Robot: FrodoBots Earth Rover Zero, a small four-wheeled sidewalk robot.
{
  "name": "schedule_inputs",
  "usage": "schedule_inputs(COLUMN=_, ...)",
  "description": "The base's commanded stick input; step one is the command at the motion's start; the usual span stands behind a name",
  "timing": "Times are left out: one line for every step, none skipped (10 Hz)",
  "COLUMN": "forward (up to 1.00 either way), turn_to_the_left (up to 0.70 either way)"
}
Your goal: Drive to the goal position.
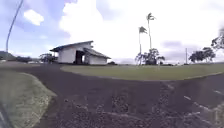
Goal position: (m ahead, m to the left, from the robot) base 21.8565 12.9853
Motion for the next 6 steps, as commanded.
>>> schedule_inputs(forward=0.70, turn_to_the_left=0.35)
schedule_inputs(forward=0.70, turn_to_the_left=0.35)
schedule_inputs(forward=0.70, turn_to_the_left=0.35)
schedule_inputs(forward=0.70, turn_to_the_left=0.35)
schedule_inputs(forward=0.70, turn_to_the_left=0.35)
schedule_inputs(forward=0.70, turn_to_the_left=0.35)
